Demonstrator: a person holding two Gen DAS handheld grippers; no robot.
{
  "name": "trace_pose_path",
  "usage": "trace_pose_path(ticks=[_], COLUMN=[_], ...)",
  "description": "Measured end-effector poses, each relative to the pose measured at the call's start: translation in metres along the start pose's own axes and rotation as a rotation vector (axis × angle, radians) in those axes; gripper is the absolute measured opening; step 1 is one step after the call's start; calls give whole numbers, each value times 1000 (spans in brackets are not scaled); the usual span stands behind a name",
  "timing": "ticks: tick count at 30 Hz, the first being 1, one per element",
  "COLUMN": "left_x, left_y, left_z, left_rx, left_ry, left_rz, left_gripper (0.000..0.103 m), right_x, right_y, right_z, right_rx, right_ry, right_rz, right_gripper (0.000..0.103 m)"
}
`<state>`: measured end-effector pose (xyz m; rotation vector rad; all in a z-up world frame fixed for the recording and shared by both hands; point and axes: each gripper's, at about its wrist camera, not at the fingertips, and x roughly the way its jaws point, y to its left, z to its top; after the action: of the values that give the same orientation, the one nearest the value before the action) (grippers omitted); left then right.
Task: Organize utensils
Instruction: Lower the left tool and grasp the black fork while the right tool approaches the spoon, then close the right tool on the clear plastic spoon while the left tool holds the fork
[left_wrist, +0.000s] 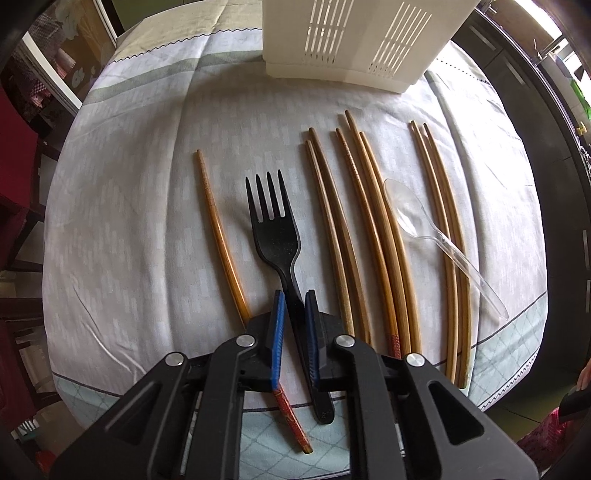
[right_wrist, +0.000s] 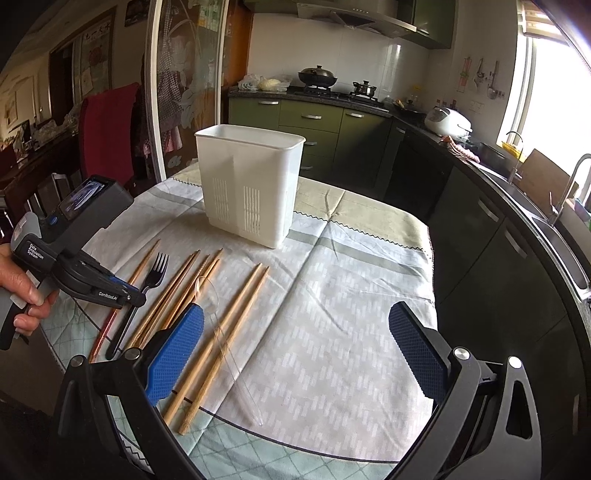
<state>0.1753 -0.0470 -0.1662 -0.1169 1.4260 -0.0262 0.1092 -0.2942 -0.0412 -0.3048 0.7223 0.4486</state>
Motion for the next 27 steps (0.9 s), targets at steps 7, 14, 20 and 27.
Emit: trace_pose_path(ticks=[7, 14, 20, 27], left_x=[-5, -26, -43, -64], left_y=[9, 9, 11, 14], left_z=[7, 9, 6, -2], left_rx=[23, 67, 107, 159], left_ry=[-4, -42, -72, -141], left_rz=[-8, -8, 1, 1], left_gripper=[9, 9, 9, 9], right_x=[44, 81, 112, 140], right_y=[7, 33, 62, 82], right_z=[15, 22, 16, 16], right_rx=[-131, -319, -487, -539], right_ry=[178, 274, 384, 509], right_rz=[99, 244, 285, 341], right_gripper=[99, 70, 37, 33])
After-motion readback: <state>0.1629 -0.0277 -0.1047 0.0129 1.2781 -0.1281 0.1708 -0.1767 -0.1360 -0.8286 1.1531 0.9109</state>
